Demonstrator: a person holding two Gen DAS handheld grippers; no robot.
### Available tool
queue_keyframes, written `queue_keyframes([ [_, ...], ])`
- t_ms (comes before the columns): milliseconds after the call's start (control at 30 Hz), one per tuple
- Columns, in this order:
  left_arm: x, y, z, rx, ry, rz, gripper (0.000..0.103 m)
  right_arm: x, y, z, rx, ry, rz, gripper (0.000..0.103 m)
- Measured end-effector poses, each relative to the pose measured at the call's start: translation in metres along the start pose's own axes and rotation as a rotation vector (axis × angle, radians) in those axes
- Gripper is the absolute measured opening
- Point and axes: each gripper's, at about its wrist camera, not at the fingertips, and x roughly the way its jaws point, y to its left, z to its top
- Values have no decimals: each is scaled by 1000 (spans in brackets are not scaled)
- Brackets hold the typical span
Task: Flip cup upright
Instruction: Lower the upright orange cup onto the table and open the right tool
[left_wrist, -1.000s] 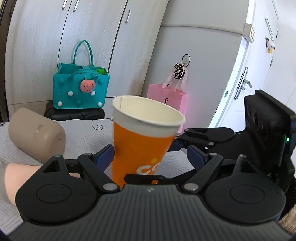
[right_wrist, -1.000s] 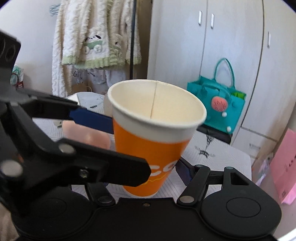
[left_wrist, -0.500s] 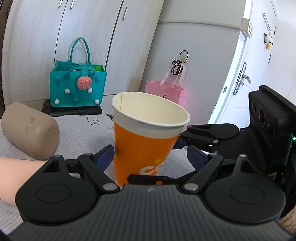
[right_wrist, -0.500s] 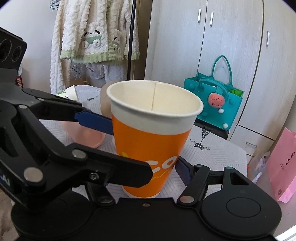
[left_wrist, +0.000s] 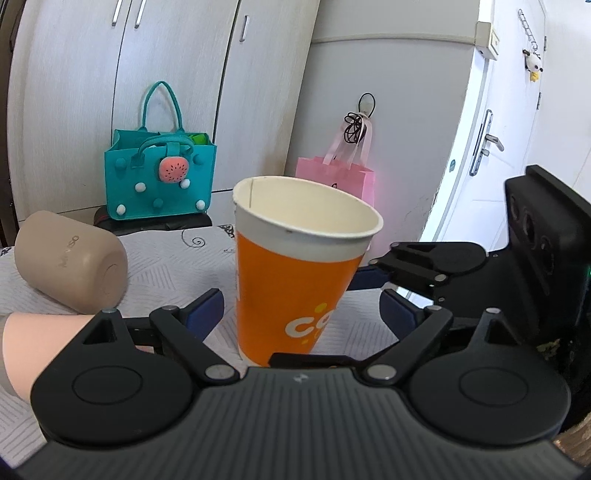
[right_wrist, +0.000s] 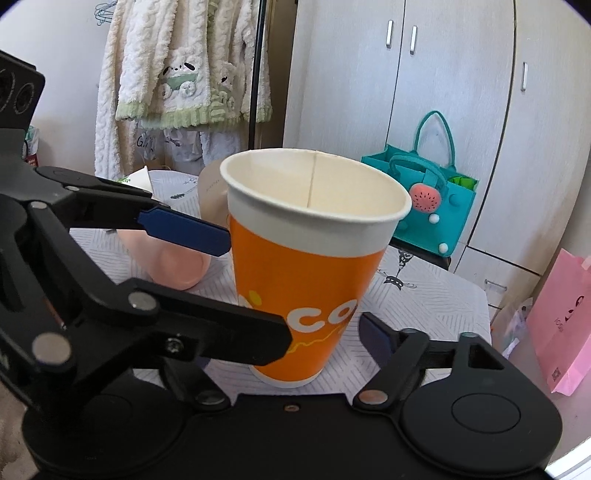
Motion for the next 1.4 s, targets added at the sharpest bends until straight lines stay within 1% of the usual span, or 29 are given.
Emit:
queue_keyframes([
  [100, -3, 1, -1, -10, 4, 3, 92, -4, 0, -1, 4, 0, -9, 85],
  [167, -9, 0, -2, -4, 9, 22, 92, -8, 2, -3, 18, 12, -25, 86],
  [200, -15, -1, -3, -6, 1, 41, 92, -11, 3, -4, 31, 26, -38, 86],
  [267, -29, -4, -3, -17, -18, 48, 92, -19, 7, -7, 67, 39, -48, 86],
  [333, -43, -6, -4, -39, -22, 55, 92, -30, 12, -11, 95, 43, -63, 91],
  [433, -65, -12, -6, -40, -33, 88, 92, -50, 24, -17, 115, 9, -71, 91],
  [500, -78, -16, -8, -42, -30, 123, 92, -61, 31, -20, 123, -14, -79, 91],
  [633, -102, -17, -12, -66, -30, 153, 92, -82, 48, -20, 124, -65, -102, 93],
  [700, -113, -16, -14, -73, -29, 171, 92, -89, 54, -21, 132, -75, -110, 93],
  [833, -131, -18, -22, -51, -28, 261, 92, -102, 60, -23, 176, -101, -102, 93],
  [900, -140, -16, -28, -55, -24, 297, 92, -107, 64, -25, 192, -117, -116, 93],
  [1100, -161, -5, -44, -93, -2, 342, 92, -119, 78, -33, 233, -155, -152, 93],
  [1200, -169, 2, -49, -113, 16, 341, 92, -119, 87, -35, 237, -153, -186, 93],
  [1267, -173, 5, -50, -125, 21, 344, 92, -119, 93, -37, 234, -149, -192, 93],
  [1400, -181, 5, -51, -119, 20, 364, 94, -123, 103, -38, 224, -148, -228, 93],
])
